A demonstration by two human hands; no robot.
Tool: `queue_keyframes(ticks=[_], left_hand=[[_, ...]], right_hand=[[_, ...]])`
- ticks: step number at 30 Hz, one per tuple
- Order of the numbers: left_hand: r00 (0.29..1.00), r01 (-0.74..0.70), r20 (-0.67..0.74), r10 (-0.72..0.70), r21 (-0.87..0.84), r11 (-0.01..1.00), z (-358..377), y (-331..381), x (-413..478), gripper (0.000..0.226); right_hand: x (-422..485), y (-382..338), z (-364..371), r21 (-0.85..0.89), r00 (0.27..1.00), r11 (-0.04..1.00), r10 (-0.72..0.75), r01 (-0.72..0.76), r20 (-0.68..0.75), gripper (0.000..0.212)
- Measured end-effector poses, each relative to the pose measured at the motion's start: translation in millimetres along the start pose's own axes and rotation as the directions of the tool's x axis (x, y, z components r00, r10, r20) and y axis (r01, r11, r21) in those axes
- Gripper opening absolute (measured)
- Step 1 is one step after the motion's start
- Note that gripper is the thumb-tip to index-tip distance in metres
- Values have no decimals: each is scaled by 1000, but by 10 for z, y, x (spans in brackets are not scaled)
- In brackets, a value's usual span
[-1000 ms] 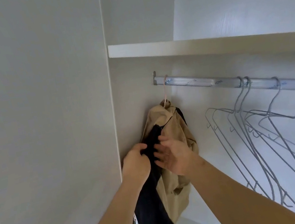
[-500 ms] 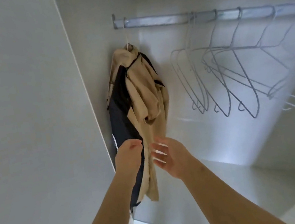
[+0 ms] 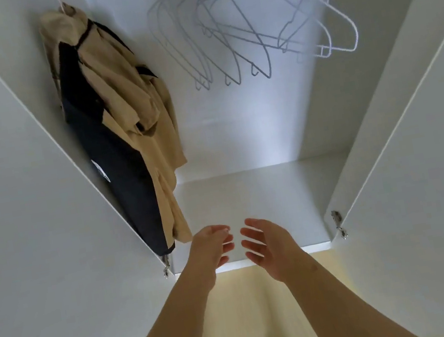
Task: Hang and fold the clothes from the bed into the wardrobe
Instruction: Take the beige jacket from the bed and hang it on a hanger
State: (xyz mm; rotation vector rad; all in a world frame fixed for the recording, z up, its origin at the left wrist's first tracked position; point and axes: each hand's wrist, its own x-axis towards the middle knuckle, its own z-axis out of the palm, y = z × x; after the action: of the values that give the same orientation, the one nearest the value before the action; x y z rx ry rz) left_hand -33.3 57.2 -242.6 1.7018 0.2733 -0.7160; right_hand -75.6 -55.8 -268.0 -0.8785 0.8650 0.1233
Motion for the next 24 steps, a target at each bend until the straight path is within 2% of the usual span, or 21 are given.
queue_keyframes(ticks=[6,11,18,24], left_hand=[[984,-7,175,-26,184,983,-125,-442,-259,7],[931,-17,342,-127,389,921,8,-902,-647,7],[769,-236,609,-195,553,799,610,-1664,-1586,9],[592,-407,742,-313,612,678,965,-2554,-2735,13]], right_hand=[[-421,869,-240,237,979,971,65,-17,-195,9],[-1004,1560,-554,418,926,906,101,66,-363,10],[-2086,2509,-1239,612,795,721,142,326,-590,11],[-3165,3547,-1716,670,669,520,229,530,-707,9]])
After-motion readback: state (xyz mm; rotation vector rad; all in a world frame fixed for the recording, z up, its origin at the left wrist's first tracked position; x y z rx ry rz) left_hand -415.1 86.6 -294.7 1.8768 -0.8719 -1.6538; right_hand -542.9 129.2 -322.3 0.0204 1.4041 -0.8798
